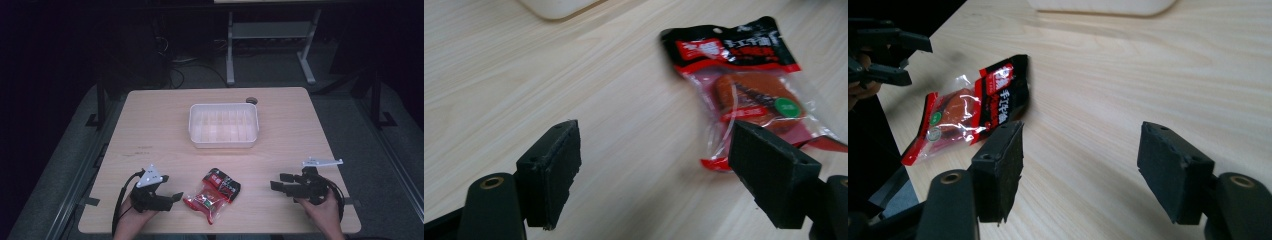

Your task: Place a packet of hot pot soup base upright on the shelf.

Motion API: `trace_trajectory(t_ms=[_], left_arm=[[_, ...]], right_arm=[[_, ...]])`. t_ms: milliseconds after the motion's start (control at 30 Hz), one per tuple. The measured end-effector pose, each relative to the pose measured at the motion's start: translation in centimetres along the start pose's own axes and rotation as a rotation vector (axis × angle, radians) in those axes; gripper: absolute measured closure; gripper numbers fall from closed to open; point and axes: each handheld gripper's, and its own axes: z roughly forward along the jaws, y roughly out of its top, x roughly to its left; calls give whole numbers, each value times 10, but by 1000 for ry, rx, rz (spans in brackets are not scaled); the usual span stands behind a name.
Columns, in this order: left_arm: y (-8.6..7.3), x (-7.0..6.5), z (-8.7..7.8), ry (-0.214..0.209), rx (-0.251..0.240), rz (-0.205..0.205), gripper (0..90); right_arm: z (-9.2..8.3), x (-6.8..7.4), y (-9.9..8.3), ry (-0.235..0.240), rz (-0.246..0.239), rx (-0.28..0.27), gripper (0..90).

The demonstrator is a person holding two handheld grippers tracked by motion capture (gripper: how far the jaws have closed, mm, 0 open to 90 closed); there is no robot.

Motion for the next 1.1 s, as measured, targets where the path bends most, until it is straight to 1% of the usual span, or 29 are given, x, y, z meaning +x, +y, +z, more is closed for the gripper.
trace_trajectory(t_ms=[67,100,133,167,267,300,333,367,400,433,467,500,567,633,733,800,833,867,900,967,1000,1067,1100], left_arm=[[2,-6,2,-7,6,14,208],[2,-9,2,-9,11,22,208],[3,-11,3,-12,12,29,208],[3,-11,3,-12,12,29,208],[6,-19,5,-24,15,34,208],[7,-21,6,-28,13,35,208],[8,-23,6,-36,11,30,207],[9,-25,7,-42,13,31,207],[10,-29,10,-48,23,49,208],[10,-29,10,-48,23,49,208],[10,-31,12,-49,31,52,208],[11,-32,14,-54,41,53,209],[12,-33,17,-68,44,37,209],[13,-36,20,-72,52,38,209],[15,-40,25,-77,74,51,209],[16,-44,26,-82,80,57,209],[16,-45,27,-85,78,62,209],[17,-47,28,-88,78,64,209],[17,-47,28,-88,78,64,209],[17,-50,30,-91,86,70,209],[18,-51,32,-97,91,70,209],[20,-57,37,-100,100,75,209],[20,-57,37,-100,100,75,209]], right_arm=[[1,0,2,11,-6,0,301],[2,0,2,8,-20,-4,286],[2,1,3,3,-23,1,276],[3,1,4,-1,-26,9,264],[5,2,7,-15,-35,22,260],[7,2,8,-12,-39,26,254],[9,2,9,5,-38,28,249],[13,4,11,22,-37,39,233],[16,5,13,25,-43,52,233],[16,5,13,25,-43,52,233],[19,7,14,30,-52,67,236],[25,10,15,20,-67,107,246],[31,12,17,30,-79,137,258],[37,16,19,23,-100,162,278],[44,20,23,19,-130,182,306],[48,23,26,26,-139,190,294],[50,24,27,31,-145,190,290],[51,25,27,46,-139,193,287],[51,25,27,46,-139,193,287],[53,26,29,71,-135,187,276],[54,26,32,97,-121,183,249],[55,26,35,106,-116,180,240],[56,26,37,116,-115,181,235]])
